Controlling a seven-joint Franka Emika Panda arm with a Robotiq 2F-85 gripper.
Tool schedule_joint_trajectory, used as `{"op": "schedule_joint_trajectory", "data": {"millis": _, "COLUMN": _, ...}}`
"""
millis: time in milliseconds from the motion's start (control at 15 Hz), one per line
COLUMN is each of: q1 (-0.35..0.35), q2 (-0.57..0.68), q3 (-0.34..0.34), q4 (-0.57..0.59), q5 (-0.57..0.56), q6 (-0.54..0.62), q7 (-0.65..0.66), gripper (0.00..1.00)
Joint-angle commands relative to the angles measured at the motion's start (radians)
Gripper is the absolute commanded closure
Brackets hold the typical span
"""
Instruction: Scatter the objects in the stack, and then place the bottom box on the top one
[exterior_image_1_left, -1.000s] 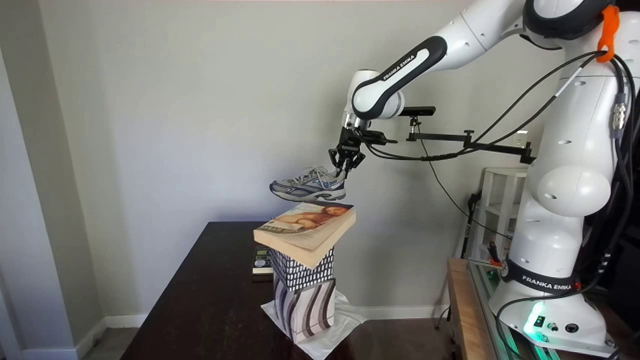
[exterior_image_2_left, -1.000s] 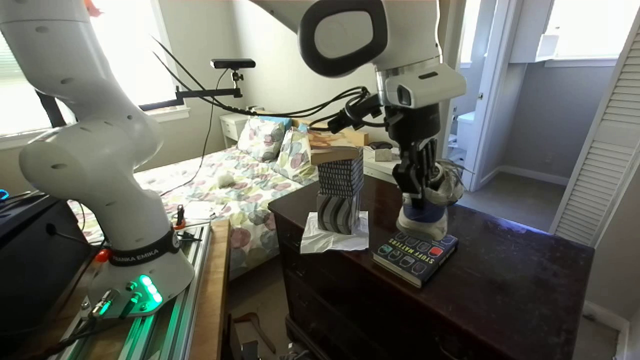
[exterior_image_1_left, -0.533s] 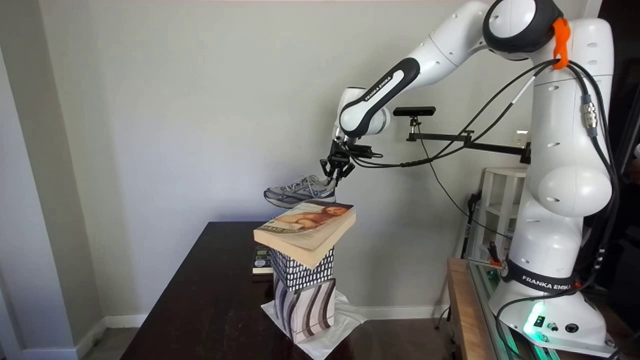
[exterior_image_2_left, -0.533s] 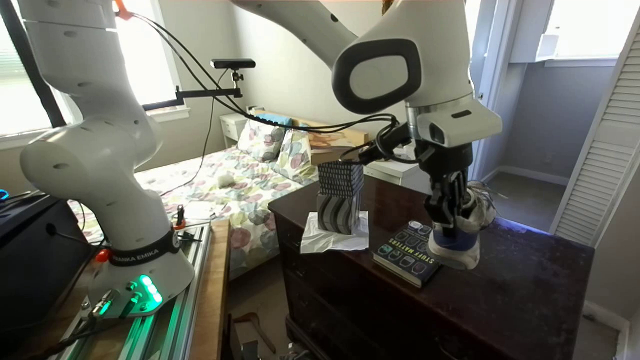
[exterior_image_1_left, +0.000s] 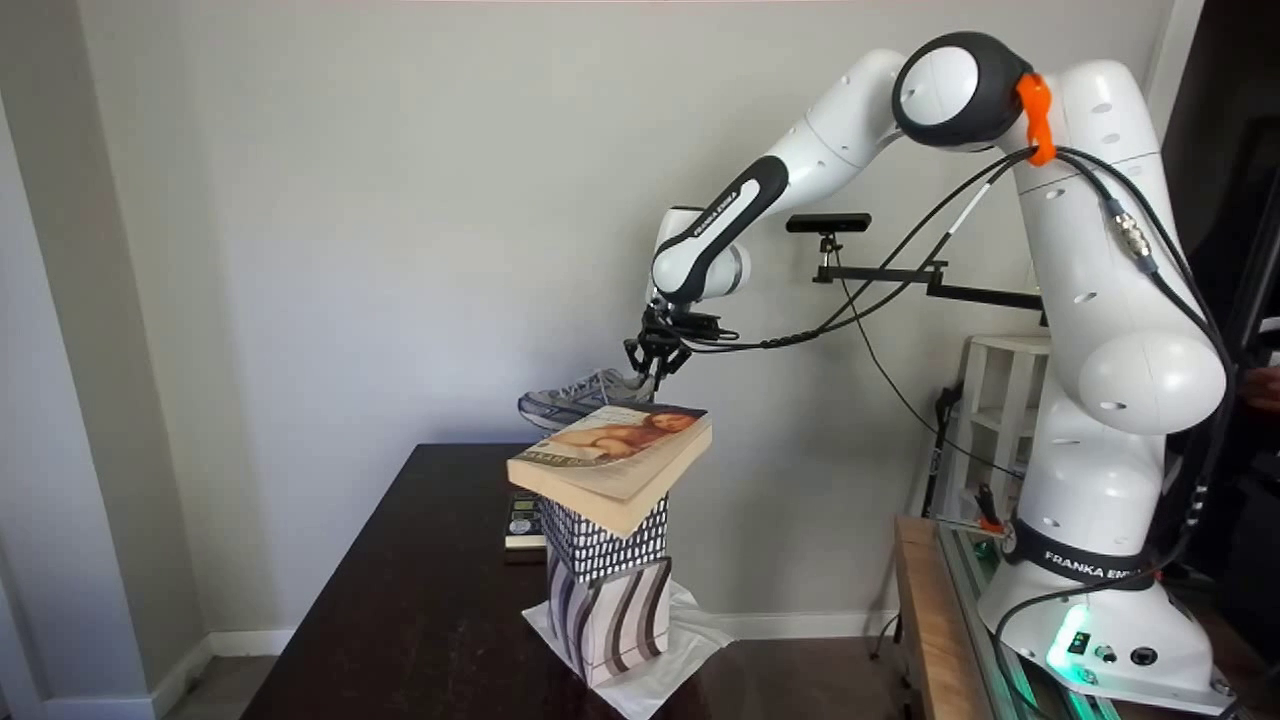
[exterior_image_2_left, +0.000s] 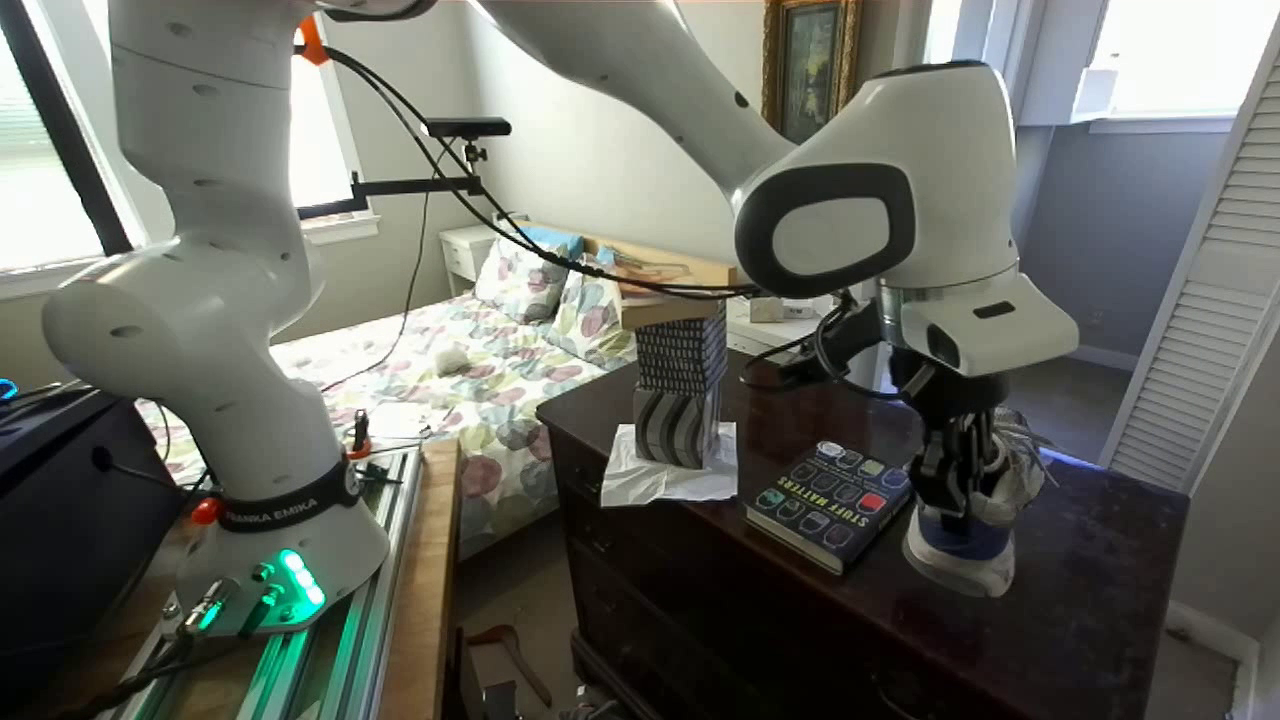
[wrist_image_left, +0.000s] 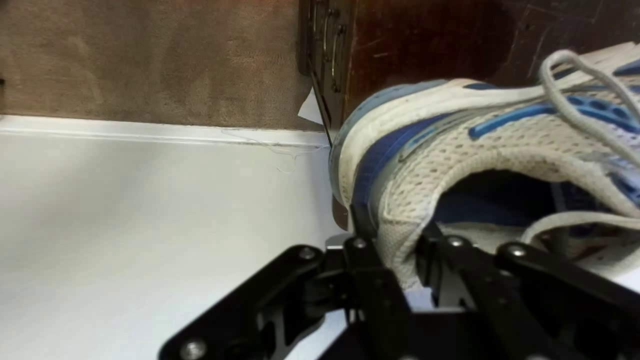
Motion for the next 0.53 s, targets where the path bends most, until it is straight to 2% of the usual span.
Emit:
{"op": "schedule_joint_trajectory", "data": {"millis": 0, "q1": 0.008, "q2": 0.103, "q3": -0.013, "q4": 0.112, "q5": 0.080, "q6": -0.001, "q7": -0.009, "gripper": 0.94}}
{"op": "schedule_joint_trajectory", "data": {"millis": 467, "q1": 0.027, "q2": 0.223, "q3": -0.046, "q4": 0.201, "q5": 0.075, "q6": 0.011, "q7": 0.008, "gripper": 0.94}}
